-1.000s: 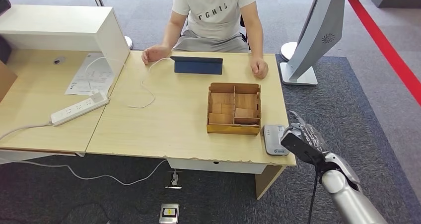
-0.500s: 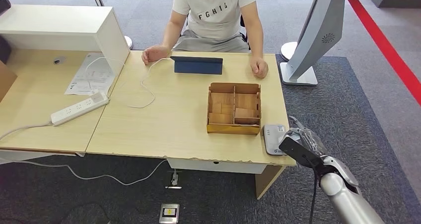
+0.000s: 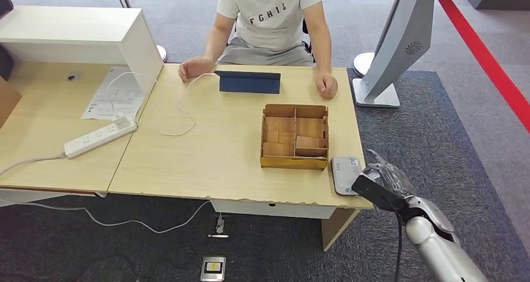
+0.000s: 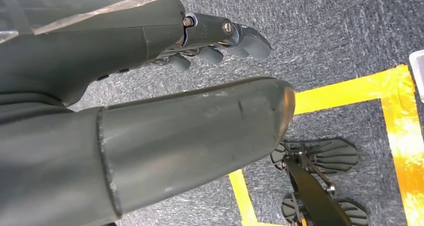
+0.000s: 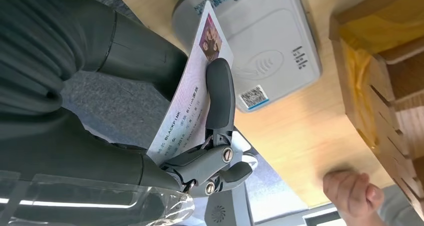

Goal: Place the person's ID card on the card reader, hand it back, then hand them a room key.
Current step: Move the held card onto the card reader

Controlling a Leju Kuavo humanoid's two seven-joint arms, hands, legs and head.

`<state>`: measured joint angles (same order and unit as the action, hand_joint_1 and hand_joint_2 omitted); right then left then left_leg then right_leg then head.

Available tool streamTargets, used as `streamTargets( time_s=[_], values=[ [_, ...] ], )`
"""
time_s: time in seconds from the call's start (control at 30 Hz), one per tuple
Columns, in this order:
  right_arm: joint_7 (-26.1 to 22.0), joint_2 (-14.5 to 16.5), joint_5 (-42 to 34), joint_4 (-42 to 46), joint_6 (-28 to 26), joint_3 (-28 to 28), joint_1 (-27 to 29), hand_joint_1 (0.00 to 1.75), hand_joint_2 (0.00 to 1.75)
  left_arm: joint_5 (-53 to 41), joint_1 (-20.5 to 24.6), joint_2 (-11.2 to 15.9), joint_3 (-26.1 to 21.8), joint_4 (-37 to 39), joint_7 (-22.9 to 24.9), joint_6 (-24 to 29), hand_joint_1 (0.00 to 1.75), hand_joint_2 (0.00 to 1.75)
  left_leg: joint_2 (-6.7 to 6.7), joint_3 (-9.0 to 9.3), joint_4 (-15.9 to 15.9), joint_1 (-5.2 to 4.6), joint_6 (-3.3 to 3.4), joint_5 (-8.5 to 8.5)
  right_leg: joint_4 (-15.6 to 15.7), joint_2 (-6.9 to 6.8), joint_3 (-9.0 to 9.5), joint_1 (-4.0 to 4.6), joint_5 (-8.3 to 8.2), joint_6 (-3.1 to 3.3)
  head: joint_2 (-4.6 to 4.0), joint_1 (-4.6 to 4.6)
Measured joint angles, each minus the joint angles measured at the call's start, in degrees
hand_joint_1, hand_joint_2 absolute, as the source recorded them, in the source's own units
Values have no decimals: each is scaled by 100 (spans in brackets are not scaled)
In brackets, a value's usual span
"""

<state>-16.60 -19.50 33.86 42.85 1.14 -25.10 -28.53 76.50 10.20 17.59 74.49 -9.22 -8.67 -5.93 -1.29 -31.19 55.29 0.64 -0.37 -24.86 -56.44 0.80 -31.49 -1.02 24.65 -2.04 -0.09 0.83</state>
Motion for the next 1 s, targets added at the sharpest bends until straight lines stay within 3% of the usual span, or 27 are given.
streamTargets(
  time_s=[0.63,1.0],
  values=[
    [-238,-13,156,-895,-303,89,154,175,175,5,5,0,39,0,-25,-14,0,0,16,24,-1,0,0,-2,4,12,20,0,-2,2,0,0],
    [-60,-96,-71,-371,314,410,-458,175,175,7,5,5,71,0,-15,-51,0,0,15,6,1,0,-1,13,-1,12,4,-1,-24,1,0,0]
  ],
)
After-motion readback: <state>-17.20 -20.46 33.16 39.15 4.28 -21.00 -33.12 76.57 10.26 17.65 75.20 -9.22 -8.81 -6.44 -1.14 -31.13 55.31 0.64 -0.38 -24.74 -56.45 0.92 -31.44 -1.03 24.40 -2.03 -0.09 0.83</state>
